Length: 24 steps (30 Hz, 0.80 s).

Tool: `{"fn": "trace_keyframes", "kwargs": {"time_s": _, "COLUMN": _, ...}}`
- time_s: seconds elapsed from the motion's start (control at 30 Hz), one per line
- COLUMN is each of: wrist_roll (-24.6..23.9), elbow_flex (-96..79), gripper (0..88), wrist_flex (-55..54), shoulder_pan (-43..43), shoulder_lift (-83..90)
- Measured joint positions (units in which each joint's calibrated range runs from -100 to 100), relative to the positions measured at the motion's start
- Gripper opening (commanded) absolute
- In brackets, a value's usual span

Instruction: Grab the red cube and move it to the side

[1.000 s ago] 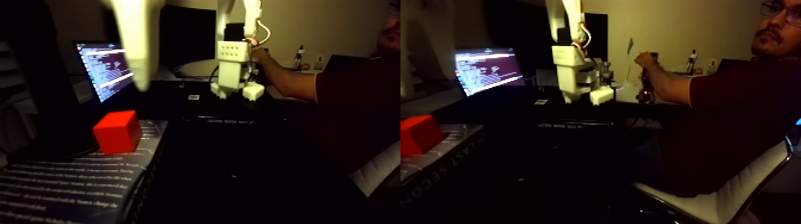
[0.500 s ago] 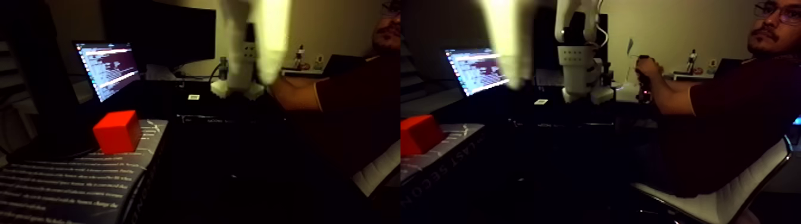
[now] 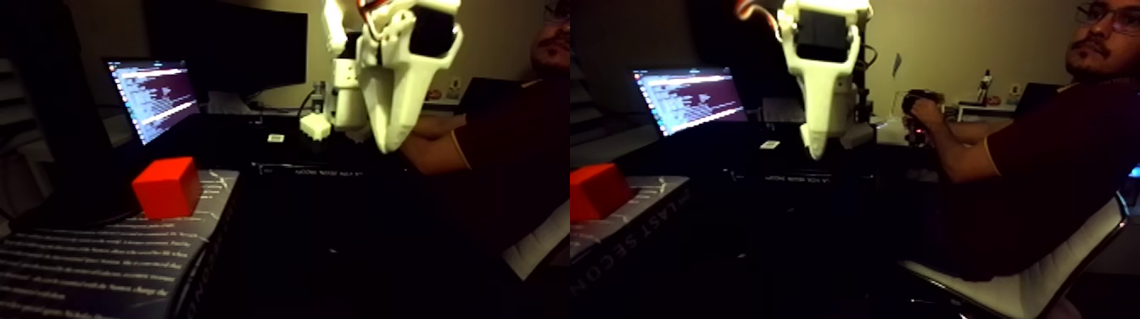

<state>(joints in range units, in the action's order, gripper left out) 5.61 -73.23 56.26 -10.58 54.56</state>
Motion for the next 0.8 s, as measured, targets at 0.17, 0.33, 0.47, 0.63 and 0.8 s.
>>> {"fn": "trace_keyframes", "kwargs": {"time_s": 0.17, "wrist_roll": -2.9, "elbow_flex": -4.8, "gripper": 0.6, "wrist_flex": -1.8, "shoulder_pan": -0.2, "shoulder_lift": 7.5}}
{"fn": "trace_keyframes", "kwargs": {"time_s": 0.33, "wrist_roll": -5.7, "elbow_flex": -10.7, "gripper": 0.6, "wrist_flex": -2.1, "shoulder_pan": -0.2, "shoulder_lift": 15.5}}
{"fn": "trace_keyframes", "kwargs": {"time_s": 0.47, "wrist_roll": -6.1, "elbow_flex": -14.9, "gripper": 0.6, "wrist_flex": -2.1, "shoulder_pan": -0.2, "shoulder_lift": 21.5}}
{"fn": "trace_keyframes", "kwargs": {"time_s": 0.63, "wrist_roll": -6.2, "elbow_flex": -18.2, "gripper": 0.5, "wrist_flex": -2.1, "shoulder_pan": 1.9, "shoulder_lift": 26.4}}
{"fn": "trace_keyframes", "kwargs": {"time_s": 0.8, "wrist_roll": -6.2, "elbow_flex": -18.4, "gripper": 0.5, "wrist_flex": -1.2, "shoulder_pan": 3.9, "shoulder_lift": 28.4}}
